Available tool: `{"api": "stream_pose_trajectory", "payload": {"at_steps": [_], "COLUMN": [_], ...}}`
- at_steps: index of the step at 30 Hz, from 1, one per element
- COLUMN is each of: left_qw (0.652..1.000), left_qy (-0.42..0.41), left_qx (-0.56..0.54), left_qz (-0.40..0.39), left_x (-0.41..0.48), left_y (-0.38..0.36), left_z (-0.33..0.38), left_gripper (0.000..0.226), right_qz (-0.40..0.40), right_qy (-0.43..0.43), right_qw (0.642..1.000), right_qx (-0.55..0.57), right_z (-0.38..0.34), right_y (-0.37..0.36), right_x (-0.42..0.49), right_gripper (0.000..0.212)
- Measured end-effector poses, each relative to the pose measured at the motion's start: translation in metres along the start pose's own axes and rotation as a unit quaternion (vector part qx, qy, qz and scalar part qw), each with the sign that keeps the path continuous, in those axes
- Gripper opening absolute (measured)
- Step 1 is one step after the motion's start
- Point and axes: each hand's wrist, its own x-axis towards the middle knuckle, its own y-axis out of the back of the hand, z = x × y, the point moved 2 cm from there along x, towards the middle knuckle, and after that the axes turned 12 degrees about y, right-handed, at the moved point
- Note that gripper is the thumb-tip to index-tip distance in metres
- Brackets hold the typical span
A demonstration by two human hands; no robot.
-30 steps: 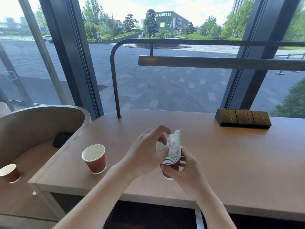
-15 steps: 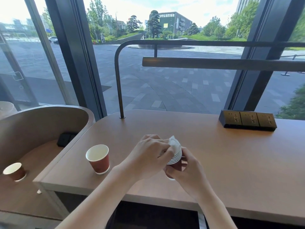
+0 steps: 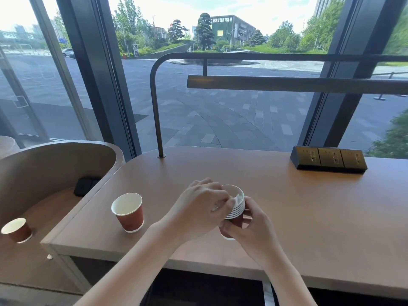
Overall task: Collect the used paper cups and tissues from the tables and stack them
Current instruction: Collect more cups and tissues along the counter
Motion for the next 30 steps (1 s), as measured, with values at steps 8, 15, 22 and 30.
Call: {"api": "stream_pose_trajectory", "payload": {"at_steps": [8, 15, 22, 30], "left_qw": [0.997, 0.990, 0.978, 0.961], "left_qy": [0.034, 0.081, 0.149, 0.199], "left_qx": [-0.016, -0.103, -0.088, -0.072], "left_qz": [-0.072, 0.047, 0.118, 0.176], "left_x": [-0.005, -0.018, -0.040, -0.073], "left_y": [-0.006, 0.013, 0.054, 0.101], "left_z": [0.000, -0.037, -0.086, -0.171], "left_gripper": [0.046, 0.037, 0.029, 0.017], "right_qz": [0.005, -0.011, -0.052, -0.090], "right_qy": [0.003, 0.003, 0.005, 0.036], "right_qw": [1.000, 0.999, 0.998, 0.995], "right_qx": [0.019, 0.030, 0.043, 0.034], "right_z": [-0.001, 0.004, -0.011, -0.043], "right_y": [-0.003, -0.020, -0.061, -0.128], "right_x": [0.001, 0.007, 0.024, 0.053], "right_gripper": [0.049, 0.049, 0.049, 0.051]}}
